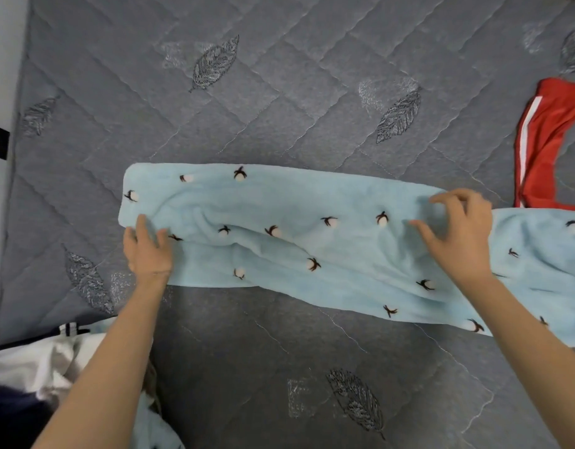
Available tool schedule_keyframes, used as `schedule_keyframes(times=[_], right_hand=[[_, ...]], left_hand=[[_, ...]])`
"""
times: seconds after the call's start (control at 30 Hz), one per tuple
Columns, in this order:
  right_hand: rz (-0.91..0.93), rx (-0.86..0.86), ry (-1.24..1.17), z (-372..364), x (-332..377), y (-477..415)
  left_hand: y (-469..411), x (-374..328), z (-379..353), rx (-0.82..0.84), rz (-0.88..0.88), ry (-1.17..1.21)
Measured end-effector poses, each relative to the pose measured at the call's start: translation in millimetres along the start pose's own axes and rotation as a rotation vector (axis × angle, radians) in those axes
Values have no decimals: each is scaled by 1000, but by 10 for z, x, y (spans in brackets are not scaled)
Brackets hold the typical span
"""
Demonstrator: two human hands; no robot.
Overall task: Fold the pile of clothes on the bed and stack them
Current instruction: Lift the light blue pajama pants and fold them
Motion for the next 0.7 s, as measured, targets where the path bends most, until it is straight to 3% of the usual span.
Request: schedule_keyframes(times=[0.1,0.2,0.3,0.47,0.7], right_hand=[[105,59,-1,-176,255,262],[216,207,-31,-492,405,617],[211,331,-12,-734,409,900],[135,253,-119,-748,373,970],[-242,204,-460,-460,418,1072]], left_hand=[[-24,199,-44,38,218,273],[-89,305,-49,49,381,354],[-148,264,-93,116,352,422],[-210,158,-79,57,332,640],[-76,78,259,-160,245,1006]])
Point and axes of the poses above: each hand's wrist, its own y-axis away from the middle knuckle, its own z-axis out of the back of the hand, x = y × z, the point moved 6 cm from there along -y, towards the middle knuckle, and after that the axes turned 8 degrees about z, right-handed, at the moved point
